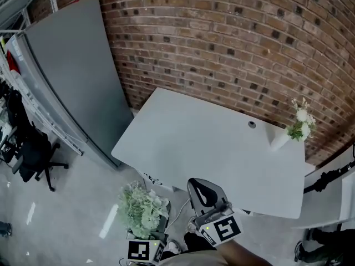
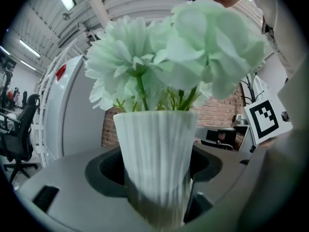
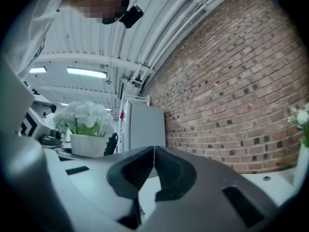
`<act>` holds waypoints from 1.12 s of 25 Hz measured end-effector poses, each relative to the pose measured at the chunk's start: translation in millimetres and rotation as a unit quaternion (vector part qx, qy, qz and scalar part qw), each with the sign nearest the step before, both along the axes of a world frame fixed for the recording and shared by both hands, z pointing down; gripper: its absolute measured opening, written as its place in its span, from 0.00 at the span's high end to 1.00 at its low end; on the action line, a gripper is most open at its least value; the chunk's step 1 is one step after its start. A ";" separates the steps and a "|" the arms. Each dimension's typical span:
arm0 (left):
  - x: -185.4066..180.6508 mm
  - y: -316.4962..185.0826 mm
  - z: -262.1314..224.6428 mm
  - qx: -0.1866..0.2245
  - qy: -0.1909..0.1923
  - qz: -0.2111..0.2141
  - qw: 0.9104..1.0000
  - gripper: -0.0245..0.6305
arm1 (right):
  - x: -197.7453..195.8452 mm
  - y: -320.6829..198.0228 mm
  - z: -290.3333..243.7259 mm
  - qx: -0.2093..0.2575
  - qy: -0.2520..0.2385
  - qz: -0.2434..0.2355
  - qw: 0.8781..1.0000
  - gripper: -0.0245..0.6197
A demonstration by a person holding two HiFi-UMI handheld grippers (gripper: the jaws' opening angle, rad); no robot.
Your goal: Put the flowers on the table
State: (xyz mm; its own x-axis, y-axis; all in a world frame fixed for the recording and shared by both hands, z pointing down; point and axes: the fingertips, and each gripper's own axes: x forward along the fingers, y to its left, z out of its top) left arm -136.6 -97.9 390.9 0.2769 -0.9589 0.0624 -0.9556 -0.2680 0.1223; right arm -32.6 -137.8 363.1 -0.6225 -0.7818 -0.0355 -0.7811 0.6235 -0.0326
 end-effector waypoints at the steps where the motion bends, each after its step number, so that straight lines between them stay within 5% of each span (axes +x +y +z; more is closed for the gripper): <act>1: 4.0 -7.7 0.3 0.001 -0.001 0.000 1.000 0.43 | 1.7 -6.5 0.1 0.001 -0.001 -0.003 1.000 0.94; 15: 57.6 -102.6 -3.2 0.035 -0.055 -0.001 0.998 0.43 | 37.2 -76.1 6.9 0.002 -0.022 -0.018 1.000 0.93; 28: 65.4 -149.5 12.4 0.038 -0.050 0.026 0.998 0.43 | 49.0 -102.9 7.2 0.015 -0.008 0.014 1.000 0.94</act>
State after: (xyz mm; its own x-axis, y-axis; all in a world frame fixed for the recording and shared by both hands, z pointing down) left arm -71.2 -247.3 403.3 0.3217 -0.9467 0.0194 -0.9468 -0.3217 0.0037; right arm 16.4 -240.7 370.3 -0.6000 -0.7970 -0.0691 -0.7975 0.6027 -0.0271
